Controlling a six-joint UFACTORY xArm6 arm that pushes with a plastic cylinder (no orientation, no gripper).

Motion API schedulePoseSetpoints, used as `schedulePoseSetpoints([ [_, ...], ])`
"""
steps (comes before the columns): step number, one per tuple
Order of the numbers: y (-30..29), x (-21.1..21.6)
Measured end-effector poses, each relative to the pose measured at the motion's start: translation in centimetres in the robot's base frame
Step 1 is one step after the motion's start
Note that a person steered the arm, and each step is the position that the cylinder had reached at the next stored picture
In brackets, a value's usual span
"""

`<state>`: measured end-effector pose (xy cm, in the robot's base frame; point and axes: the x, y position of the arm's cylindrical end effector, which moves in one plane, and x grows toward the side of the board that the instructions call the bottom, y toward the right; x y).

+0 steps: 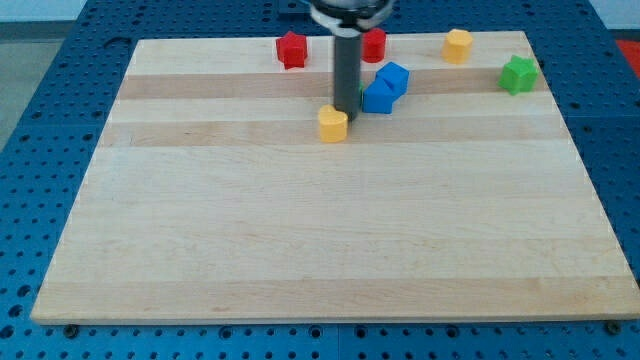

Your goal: Push the yellow heart towards the top left

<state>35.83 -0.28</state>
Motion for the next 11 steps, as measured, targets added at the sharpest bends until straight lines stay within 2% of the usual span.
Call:
schedulePoseSetpoints([
  [1,-2.4,0.0],
  [3,3.6,3.4],
  [4,0.6,4.3],
  [5,-5.8,2.0],
  [7,-15.0,-0.6],
  [9,-19.1,3.5],
  [10,-19.9,1.3],
  [11,-18.0,-0.1],
])
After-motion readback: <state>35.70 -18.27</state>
